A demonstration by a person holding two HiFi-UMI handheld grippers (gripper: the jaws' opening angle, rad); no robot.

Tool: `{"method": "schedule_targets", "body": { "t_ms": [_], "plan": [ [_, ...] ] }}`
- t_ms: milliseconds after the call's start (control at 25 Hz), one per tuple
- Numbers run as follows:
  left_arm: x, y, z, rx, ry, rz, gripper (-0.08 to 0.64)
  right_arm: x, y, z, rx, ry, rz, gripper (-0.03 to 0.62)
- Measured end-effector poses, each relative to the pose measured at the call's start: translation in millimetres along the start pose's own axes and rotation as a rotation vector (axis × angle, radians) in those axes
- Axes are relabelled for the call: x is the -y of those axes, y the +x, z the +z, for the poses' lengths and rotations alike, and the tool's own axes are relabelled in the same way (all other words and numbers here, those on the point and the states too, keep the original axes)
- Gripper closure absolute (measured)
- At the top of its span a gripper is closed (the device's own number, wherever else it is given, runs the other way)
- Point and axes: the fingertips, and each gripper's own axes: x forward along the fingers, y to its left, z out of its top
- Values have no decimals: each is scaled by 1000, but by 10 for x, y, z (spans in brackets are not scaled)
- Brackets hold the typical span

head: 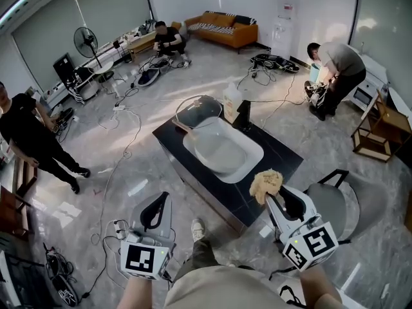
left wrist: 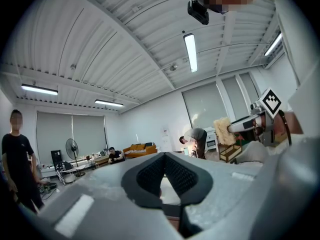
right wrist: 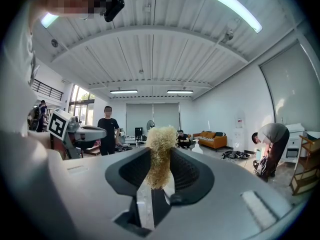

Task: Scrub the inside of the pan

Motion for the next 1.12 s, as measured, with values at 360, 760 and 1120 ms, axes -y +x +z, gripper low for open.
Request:
{"method": "schedule_targets", "body": {
  "t_ms": [360,760,1120],
  "plan": [
    [-408,447,-183,-11,-6,-15,558,86,627,-99,-30,4,-1,466],
    [-1132,1180,-317,-28,-16,-61,558,200,1581,-41,-71,7,-46,466],
    [-1825,1868,-529,-51,-60,-141,558,225,2543,-50,-120,15,-101,466]
  ]
}}
